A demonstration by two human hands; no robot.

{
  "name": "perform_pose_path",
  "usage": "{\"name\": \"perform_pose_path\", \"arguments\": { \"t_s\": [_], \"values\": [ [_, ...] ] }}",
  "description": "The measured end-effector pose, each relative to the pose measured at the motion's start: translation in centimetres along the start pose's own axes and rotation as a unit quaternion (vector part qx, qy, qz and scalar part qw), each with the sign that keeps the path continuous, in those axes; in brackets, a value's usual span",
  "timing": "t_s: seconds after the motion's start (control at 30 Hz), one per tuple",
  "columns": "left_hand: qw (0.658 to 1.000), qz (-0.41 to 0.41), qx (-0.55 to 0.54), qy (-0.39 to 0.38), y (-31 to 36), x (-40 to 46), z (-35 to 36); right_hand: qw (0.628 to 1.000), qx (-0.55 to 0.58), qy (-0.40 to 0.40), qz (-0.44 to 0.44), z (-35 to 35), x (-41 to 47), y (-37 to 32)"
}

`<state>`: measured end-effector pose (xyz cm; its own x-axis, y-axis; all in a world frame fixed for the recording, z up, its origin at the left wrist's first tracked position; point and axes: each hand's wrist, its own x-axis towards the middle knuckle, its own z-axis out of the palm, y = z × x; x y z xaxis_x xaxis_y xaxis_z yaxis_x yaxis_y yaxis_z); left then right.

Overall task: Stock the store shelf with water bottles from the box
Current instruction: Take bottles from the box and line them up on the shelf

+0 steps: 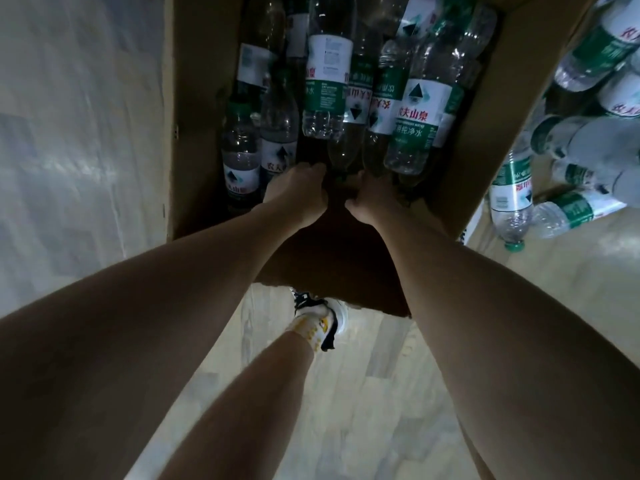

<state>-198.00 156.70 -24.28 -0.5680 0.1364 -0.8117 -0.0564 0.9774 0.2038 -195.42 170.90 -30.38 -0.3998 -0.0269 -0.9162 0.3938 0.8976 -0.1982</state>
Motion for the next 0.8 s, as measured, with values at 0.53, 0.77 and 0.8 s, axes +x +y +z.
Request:
{"name": "perform_pose_path", "arguments": {
  "t_s": [0.53,0.77,0.8],
  "values": [
    [1.0,-0.016,0.001,0.004,2.7,-10.9,-11.3,0.99,0.025,0.138,-0.036,-10.7,-15.9,-4.2],
    [0.998,0.006,-0.002,0.063,5.6,-21.6,-21.9,0.981,-0.112,0.096,-0.125,-17.8,-29.7,-7.1],
    [0.997,0.011,0.002,0.071,6.2,-23.5,-23.6,0.977,-0.125,0.109,-0.134,-18.8,-32.1,-7.9]
  ]
}}
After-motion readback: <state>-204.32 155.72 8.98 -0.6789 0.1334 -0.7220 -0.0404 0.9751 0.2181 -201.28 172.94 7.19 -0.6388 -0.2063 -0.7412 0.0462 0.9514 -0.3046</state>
